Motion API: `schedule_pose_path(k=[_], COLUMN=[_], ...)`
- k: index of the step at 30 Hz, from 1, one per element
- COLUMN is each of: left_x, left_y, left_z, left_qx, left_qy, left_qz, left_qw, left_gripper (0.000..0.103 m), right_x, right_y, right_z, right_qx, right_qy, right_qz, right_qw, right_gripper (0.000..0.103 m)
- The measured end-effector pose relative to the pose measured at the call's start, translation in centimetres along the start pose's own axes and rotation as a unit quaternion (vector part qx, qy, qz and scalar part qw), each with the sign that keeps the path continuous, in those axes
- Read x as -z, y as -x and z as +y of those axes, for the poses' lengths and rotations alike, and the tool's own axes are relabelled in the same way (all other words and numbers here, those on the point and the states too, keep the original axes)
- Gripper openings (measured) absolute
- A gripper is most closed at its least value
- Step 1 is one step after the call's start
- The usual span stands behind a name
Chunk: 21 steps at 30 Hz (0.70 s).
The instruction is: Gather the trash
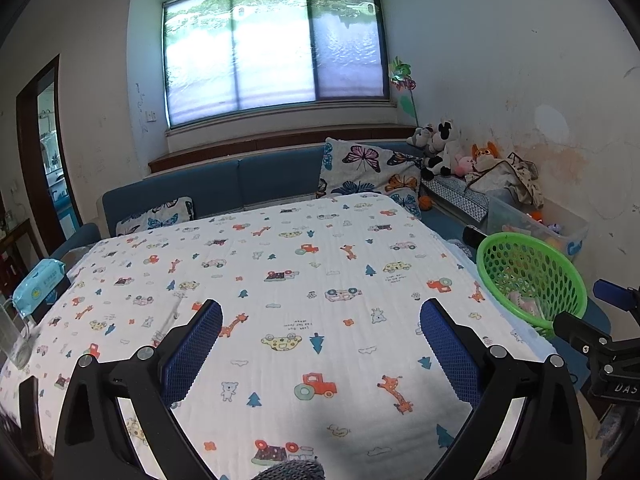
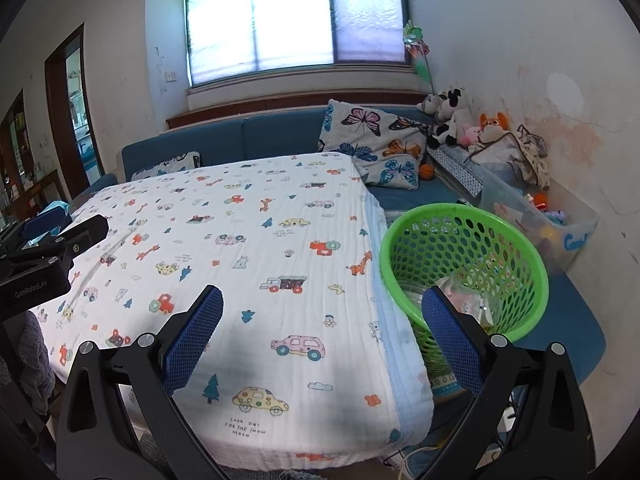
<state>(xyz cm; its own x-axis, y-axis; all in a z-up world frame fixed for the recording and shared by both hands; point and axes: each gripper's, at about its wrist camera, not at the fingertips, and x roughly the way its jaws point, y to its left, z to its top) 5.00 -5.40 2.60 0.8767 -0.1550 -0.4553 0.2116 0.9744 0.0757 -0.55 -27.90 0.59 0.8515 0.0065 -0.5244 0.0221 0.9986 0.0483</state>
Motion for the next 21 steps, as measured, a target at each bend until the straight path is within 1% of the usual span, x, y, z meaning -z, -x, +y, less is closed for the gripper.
schedule_pose_path(k=[16,21], left_x=[-0.1,-0.1], left_y=[1.1,1.3], left_z=[-0.3,-0.5], left_qx=[0.003,-0.001], left_qy=[-0.002,-0.007], left_qz=[-0.008,-0.014], left_qw=[1.0,0.9999], left_gripper=[0.096,0.096], right_x=[-0.1,-0.1], right_y=[1.2,1.3], right_z=[0.2,0.2], right_qx=[0.0,-0.001], right_qy=[0.001,0.0], right_qz=[-0.015,-0.016], right_qw=[1.0,1.0], right_gripper=[0.099,0.099])
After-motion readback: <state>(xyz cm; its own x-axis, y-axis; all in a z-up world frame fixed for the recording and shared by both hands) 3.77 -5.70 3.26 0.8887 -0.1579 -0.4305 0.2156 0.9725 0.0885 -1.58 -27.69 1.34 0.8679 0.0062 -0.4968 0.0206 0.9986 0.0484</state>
